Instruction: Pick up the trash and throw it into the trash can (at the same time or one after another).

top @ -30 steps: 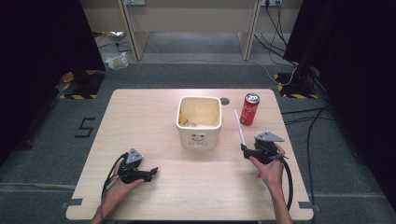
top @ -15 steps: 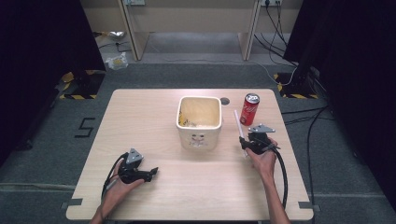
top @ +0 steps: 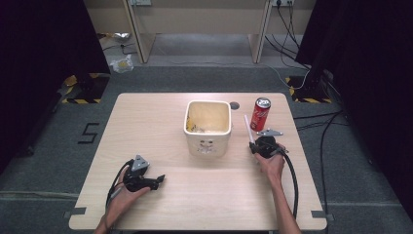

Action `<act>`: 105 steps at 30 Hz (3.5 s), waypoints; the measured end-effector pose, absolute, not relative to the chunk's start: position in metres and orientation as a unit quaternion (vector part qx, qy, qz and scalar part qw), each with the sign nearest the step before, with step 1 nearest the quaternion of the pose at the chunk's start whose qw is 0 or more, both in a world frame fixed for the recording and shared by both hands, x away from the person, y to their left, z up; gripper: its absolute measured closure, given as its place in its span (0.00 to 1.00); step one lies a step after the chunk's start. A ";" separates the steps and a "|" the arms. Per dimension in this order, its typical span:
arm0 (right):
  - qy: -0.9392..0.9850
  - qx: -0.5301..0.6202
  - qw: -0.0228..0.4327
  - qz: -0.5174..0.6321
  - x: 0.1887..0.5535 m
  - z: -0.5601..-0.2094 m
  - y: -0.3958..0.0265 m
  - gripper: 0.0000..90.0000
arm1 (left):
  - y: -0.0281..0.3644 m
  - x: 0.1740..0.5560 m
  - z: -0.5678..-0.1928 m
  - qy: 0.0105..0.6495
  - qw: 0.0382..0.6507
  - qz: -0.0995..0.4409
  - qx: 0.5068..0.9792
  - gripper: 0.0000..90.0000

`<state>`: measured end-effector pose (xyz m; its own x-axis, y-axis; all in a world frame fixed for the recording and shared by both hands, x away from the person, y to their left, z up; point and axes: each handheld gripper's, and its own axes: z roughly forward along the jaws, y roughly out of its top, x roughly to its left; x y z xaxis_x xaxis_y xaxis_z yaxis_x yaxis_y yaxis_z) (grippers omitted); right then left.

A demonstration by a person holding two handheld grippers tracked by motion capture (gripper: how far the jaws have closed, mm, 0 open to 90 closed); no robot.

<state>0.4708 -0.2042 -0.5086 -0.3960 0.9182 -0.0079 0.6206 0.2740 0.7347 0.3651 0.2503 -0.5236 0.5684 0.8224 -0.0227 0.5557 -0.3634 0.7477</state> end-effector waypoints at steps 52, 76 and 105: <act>0.737 0.419 0.265 0.460 0.413 -0.399 -0.199 0.89 | 0.251 0.365 -0.523 0.426 0.366 0.181 0.808 0.16; 0.824 0.325 0.232 0.402 0.414 -0.367 -0.137 0.89 | 0.251 0.365 -0.523 0.425 0.365 0.181 0.808 0.16; 0.810 0.329 0.252 0.416 0.424 -0.344 -0.127 0.35 | 0.251 0.365 -0.523 0.425 0.366 0.181 0.808 0.16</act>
<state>0.4238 -0.1274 -0.3443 -0.6563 0.7425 -0.1339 0.3241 0.4377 0.8387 0.3652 0.2507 -0.5233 0.5727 0.8196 -0.0185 0.5545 -0.3706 0.7451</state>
